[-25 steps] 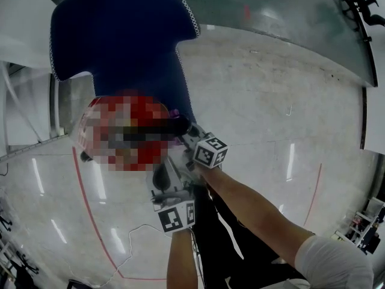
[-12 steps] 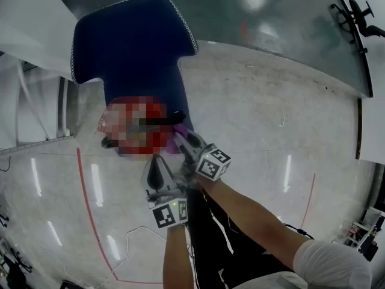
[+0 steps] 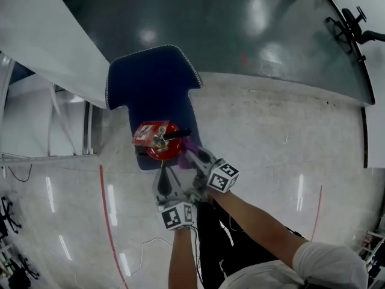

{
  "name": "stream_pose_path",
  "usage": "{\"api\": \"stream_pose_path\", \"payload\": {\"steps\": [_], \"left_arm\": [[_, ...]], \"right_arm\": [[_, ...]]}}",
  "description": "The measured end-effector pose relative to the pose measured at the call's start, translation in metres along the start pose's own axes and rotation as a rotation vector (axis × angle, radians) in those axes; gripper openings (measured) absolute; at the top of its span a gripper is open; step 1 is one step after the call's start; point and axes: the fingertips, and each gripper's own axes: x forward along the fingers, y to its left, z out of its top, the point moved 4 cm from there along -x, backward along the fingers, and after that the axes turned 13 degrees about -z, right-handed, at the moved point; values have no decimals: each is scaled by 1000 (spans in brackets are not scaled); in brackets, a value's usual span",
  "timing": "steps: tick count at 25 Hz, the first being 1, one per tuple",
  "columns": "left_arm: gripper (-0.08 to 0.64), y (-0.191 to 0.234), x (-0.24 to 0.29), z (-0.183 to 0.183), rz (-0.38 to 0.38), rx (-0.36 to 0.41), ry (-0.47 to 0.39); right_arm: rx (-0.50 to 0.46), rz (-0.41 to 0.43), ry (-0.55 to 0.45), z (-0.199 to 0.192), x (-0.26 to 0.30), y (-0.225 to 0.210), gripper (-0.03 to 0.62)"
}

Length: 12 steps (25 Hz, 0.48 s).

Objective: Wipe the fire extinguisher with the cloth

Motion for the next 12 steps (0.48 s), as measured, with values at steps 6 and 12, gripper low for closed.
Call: {"api": "stream_pose_path", "payload": {"steps": [6,12], "left_arm": [[5,-10,-6,21,1,11,-2],[5,-25,-11,47,8,18,-15]], "right_arm": [[-11,24,0,24,-9,23,66],[-77,106,33,46,-12,59,67]]}}
